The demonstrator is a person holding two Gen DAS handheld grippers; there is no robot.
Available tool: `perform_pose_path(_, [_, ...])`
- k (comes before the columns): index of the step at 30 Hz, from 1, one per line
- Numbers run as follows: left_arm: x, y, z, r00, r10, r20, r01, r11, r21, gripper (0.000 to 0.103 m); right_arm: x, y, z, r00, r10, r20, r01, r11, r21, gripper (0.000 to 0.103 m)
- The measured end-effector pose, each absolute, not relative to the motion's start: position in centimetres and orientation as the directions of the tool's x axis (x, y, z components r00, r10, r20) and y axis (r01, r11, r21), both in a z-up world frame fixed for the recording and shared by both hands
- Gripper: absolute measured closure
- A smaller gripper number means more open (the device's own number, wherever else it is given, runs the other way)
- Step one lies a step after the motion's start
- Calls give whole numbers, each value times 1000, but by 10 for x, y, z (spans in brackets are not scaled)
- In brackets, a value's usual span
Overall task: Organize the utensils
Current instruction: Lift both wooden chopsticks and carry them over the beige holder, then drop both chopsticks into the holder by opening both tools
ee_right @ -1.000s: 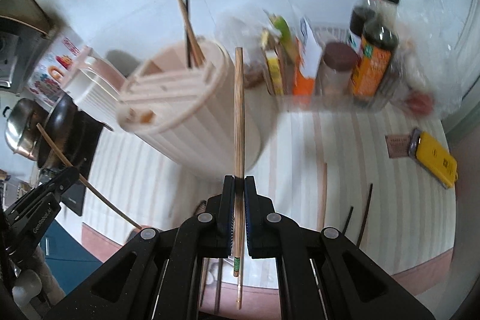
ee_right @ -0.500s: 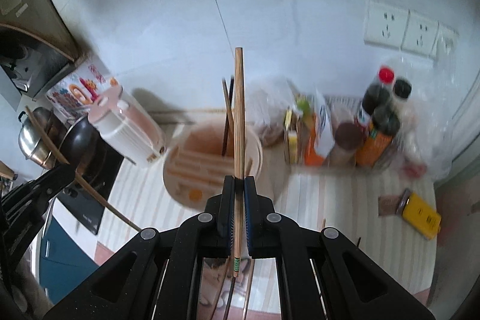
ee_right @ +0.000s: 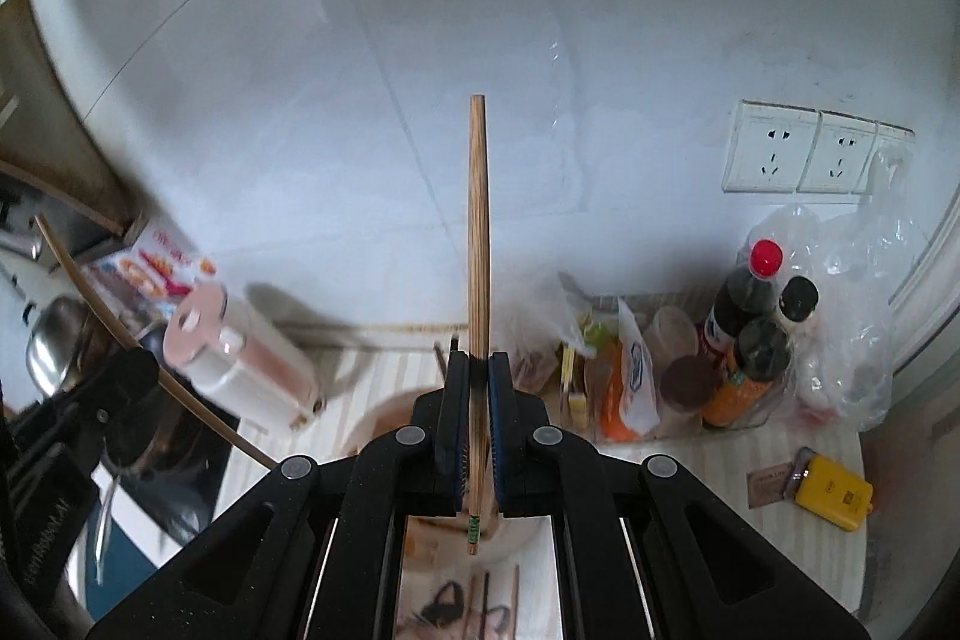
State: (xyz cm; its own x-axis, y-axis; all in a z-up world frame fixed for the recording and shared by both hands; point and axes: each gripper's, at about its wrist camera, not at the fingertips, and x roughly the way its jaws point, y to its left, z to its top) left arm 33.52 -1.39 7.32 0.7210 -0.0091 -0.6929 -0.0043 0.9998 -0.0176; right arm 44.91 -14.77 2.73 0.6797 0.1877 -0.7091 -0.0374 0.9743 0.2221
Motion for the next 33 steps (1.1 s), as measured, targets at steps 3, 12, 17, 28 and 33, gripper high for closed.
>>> perform_pose_path(3, [351, -17, 66, 719, -3, -695, -13, 1000, -17, 99, 461, -150, 25, 690, 173, -702, -9, 973, 231, 97])
perform_pose_path(12, [383, -19, 48, 702, -38, -711, -5, 998, -57, 99, 482, -158, 4, 702, 154, -695, 59, 960, 273, 97])
perform_pose_path(17, [397, -17, 38, 683, -72, -727, 3, 995, -96, 99, 485, -159, -4, 719, 150, -679, 75, 954, 291, 97])
perform_pose_path(28, [412, -15, 14, 651, -102, -752, 13, 992, -123, 99, 483, -145, -7, 730, 151, -666, 55, 959, 277, 97])
perform_pose_path(33, [416, -11, -3, 610, -115, -784, 12, 991, -137, 99, 480, -138, -16, 714, 153, -683, 49, 963, 266, 97])
